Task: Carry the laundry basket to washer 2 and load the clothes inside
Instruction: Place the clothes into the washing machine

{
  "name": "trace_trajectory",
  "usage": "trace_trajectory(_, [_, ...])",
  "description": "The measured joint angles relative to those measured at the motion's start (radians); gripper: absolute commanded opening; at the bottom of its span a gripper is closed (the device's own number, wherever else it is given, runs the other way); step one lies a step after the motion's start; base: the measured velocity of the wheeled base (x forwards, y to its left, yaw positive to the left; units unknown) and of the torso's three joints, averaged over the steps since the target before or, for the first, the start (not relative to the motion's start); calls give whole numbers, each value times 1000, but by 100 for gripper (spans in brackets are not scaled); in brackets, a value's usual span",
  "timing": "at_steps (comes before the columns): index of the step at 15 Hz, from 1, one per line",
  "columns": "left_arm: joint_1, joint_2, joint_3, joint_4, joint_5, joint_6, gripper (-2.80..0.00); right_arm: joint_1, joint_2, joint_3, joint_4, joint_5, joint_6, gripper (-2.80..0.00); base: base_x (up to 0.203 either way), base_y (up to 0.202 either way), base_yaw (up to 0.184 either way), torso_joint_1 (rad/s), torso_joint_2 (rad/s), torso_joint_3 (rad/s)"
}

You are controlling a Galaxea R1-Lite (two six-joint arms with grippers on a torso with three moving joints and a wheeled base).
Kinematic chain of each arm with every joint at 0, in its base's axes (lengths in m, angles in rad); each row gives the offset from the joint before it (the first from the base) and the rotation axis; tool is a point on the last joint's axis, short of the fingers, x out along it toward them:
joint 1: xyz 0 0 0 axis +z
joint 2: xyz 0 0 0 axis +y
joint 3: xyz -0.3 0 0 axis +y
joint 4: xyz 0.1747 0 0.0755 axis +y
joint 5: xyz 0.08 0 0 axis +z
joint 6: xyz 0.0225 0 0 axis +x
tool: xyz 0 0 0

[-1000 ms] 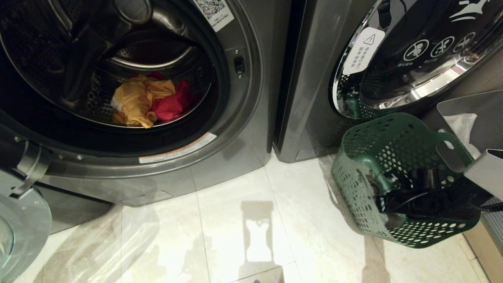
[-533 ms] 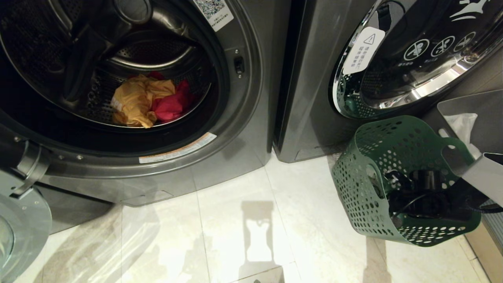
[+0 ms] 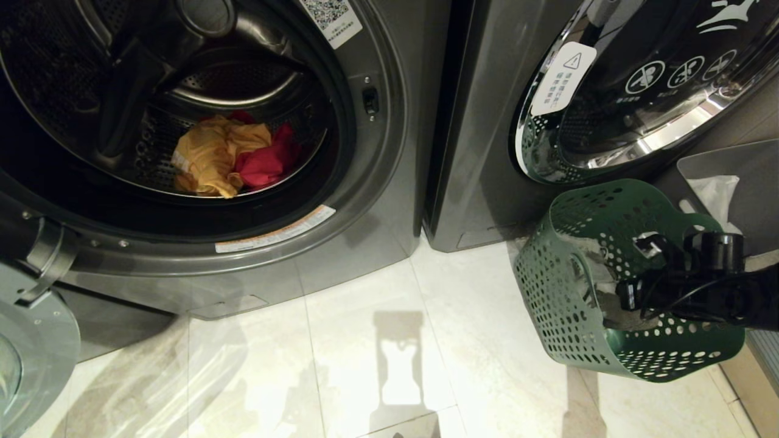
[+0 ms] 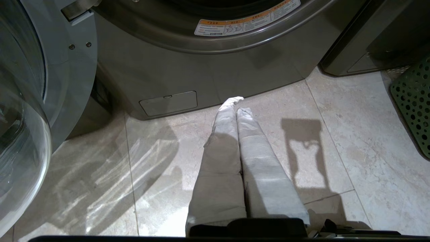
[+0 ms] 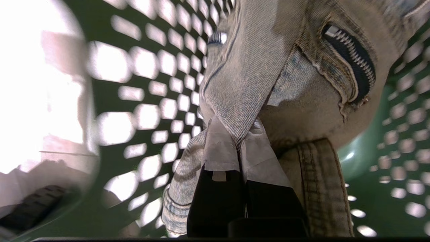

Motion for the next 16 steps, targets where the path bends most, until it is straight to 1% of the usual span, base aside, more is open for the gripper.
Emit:
trace_trajectory(4, [0,0,0,0,0,0,-280,0,-216,103,2,-4,-2,-280,0,0,0,0,0,0])
trace_trajectory(8, [0,0,0,0,0,0,-280,-2,-486,234,1,-9,-10,-280,0,0,0,0,0,0])
trace_trajectory(10, [0,0,0,0,0,0,-280,-2,-628,273,2,-9,-57,-280,0,0,0,0,0,0])
trace_trajectory(13, [0,0,0,0,0,0,-280,-8,-791,276,2,-16,-185,-280,0,0,0,0,0,0])
trace_trajectory(15, [0,0,0,0,0,0,-280,-15,-878,273,4,-26,-229,-280,0,0,0,0,0,0])
trace_trajectory(16, [0,0,0,0,0,0,-280,-16,-911,270,4,-25,-235,-280,0,0,0,0,0,0])
